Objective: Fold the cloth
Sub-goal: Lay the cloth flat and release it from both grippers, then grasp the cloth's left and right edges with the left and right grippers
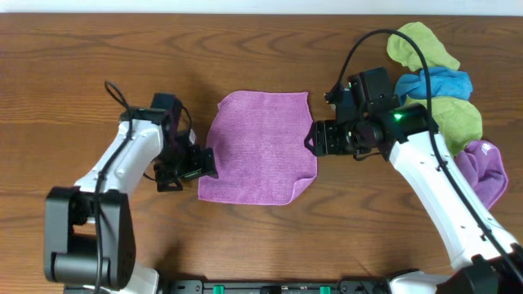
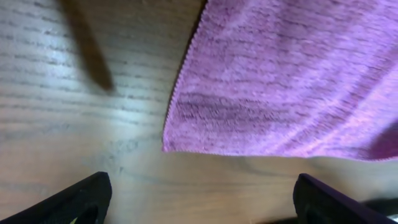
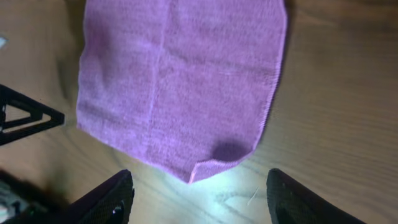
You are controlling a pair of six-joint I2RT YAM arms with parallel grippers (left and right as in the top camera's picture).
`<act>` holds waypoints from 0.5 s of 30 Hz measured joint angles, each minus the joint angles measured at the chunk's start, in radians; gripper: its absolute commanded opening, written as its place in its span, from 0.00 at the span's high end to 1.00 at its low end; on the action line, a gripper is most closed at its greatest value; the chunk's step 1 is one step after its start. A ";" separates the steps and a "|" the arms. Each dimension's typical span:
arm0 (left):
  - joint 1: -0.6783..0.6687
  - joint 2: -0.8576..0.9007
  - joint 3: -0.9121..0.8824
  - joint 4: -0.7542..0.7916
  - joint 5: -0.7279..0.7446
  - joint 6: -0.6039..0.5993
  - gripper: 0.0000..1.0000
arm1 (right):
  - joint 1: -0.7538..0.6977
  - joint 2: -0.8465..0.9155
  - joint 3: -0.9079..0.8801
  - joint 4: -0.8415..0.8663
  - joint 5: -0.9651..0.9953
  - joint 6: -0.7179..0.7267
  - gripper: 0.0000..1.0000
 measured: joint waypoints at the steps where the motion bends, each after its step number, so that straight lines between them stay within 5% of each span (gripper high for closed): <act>1: 0.001 -0.003 0.000 -0.004 0.005 0.000 0.05 | -0.002 0.000 -0.003 0.000 -0.011 -0.002 0.32; 15: 0.101 -0.005 -0.039 0.023 0.171 0.003 0.05 | -0.173 -0.195 -0.363 0.123 -0.192 -0.008 0.32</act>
